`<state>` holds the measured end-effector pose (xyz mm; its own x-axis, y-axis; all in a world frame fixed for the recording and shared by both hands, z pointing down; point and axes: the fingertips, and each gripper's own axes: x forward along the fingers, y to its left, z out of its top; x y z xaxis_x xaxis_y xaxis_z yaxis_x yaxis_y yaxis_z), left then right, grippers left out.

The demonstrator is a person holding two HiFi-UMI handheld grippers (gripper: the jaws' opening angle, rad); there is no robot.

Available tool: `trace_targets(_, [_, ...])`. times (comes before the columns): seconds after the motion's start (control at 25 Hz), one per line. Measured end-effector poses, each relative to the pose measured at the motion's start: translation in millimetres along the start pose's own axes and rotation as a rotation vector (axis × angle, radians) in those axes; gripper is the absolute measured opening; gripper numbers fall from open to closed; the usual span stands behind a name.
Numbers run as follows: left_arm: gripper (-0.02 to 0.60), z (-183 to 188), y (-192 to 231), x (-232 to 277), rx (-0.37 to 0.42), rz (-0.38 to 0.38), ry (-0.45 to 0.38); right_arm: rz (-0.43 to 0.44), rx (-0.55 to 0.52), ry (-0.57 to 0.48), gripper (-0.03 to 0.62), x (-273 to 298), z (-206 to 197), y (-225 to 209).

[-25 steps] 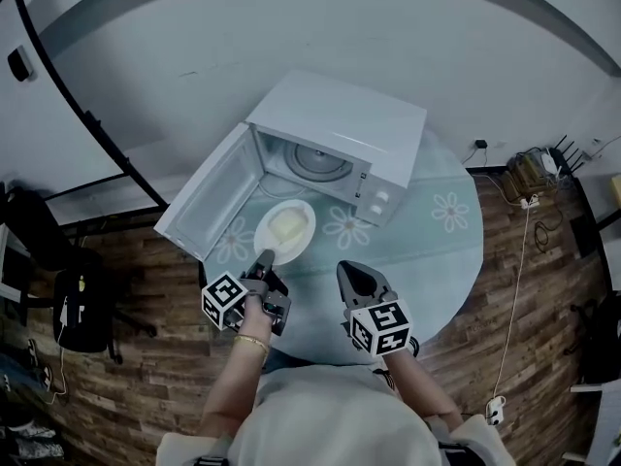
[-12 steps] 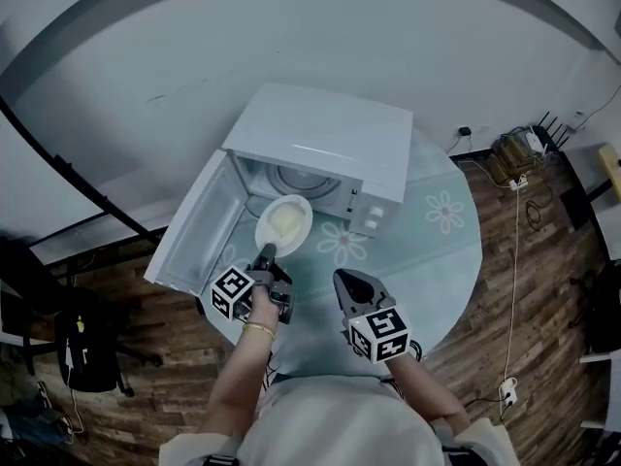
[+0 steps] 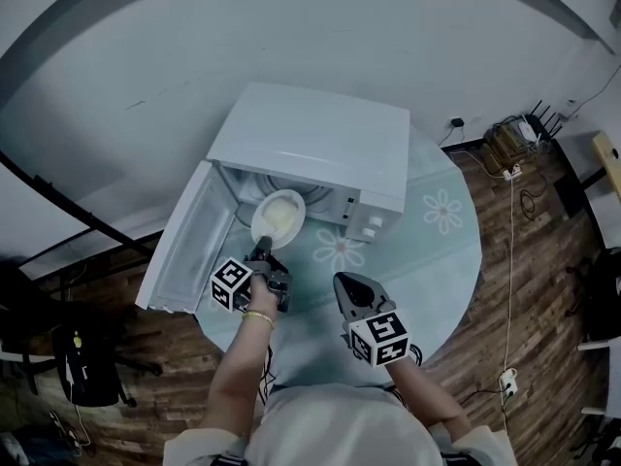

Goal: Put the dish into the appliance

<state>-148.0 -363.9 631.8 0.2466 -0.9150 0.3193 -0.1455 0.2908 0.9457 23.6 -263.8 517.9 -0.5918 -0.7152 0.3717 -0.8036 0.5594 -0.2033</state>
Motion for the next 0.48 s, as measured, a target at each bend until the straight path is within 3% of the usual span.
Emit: trace_targets(0.48, [0.048,3,4,44,0.017,0.021,0.011,-0.023,0.023,0.014,0.005,12,-5,-14])
